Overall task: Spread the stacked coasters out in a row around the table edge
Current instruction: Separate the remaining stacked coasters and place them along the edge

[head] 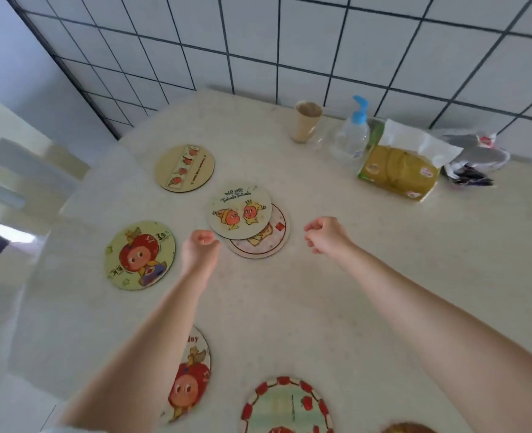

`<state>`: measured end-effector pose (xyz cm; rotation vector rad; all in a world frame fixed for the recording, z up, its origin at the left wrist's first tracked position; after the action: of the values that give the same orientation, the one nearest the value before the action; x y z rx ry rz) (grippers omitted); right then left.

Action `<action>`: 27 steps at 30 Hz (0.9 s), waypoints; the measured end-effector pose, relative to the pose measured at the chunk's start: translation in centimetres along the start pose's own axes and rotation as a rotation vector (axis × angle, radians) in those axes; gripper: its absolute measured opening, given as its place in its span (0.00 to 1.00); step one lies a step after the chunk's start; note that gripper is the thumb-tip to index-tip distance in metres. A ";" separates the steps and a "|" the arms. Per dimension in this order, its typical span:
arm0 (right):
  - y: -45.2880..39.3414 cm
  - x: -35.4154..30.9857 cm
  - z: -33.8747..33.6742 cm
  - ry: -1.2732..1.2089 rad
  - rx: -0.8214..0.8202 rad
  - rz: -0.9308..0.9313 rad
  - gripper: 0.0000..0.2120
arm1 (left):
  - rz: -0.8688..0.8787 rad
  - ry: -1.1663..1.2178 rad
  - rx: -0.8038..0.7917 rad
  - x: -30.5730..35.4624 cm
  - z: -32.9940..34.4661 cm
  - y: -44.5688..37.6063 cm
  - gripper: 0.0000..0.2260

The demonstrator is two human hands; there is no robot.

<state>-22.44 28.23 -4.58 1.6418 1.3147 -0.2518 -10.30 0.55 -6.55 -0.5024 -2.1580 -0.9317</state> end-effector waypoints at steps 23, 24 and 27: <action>-7.0 -6.9 8.7 -0.137 -0.169 0.081 0.08 | -0.058 0.163 -0.065 3.0 1.8 -8.7 0.11; -6.9 -7.0 8.7 -0.133 -0.173 0.073 0.08 | -0.059 0.174 -0.078 3.0 1.9 -8.6 0.10; -6.6 -6.7 7.8 -0.166 -0.153 0.069 0.07 | -0.086 0.218 -0.099 2.8 2.1 -7.8 0.08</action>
<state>-27.48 17.59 -7.61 1.5011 1.1234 -0.2349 -17.73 -2.87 -9.13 -0.3395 -1.9564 -1.0924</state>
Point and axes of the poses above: each hand's wrist, its own y-axis away from the middle knuckle, its own z-axis out of the palm, x = y × z, the point moved 9 cm from there along -y, towards the middle knuckle
